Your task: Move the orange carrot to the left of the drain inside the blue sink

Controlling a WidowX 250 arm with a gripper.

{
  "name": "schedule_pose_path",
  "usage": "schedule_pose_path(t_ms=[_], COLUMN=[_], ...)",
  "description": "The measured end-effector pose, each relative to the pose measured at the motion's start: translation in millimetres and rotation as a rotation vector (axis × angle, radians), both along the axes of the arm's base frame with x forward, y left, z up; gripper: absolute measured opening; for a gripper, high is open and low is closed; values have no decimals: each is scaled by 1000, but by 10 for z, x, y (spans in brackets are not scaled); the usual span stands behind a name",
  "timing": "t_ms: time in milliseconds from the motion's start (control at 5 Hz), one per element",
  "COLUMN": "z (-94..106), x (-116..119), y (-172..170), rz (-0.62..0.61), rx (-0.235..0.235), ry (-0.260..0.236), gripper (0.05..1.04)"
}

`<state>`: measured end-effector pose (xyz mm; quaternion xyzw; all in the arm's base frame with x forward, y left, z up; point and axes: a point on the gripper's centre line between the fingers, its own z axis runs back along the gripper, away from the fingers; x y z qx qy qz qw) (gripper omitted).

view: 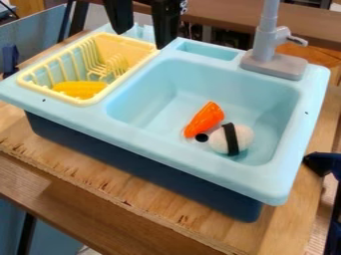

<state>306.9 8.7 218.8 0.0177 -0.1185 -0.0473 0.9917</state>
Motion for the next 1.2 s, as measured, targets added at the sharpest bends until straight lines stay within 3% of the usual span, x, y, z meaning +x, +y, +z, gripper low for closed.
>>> schedule_pose_path(t_ms=[400,1000,1200], z=[-278,-639,-933], x=[149,370,394], y=[-47,-250,-243], rz=[30,-27,-18], rx=[-37,-86,-61], ry=[47,101,186], gripper=[999,999,999])
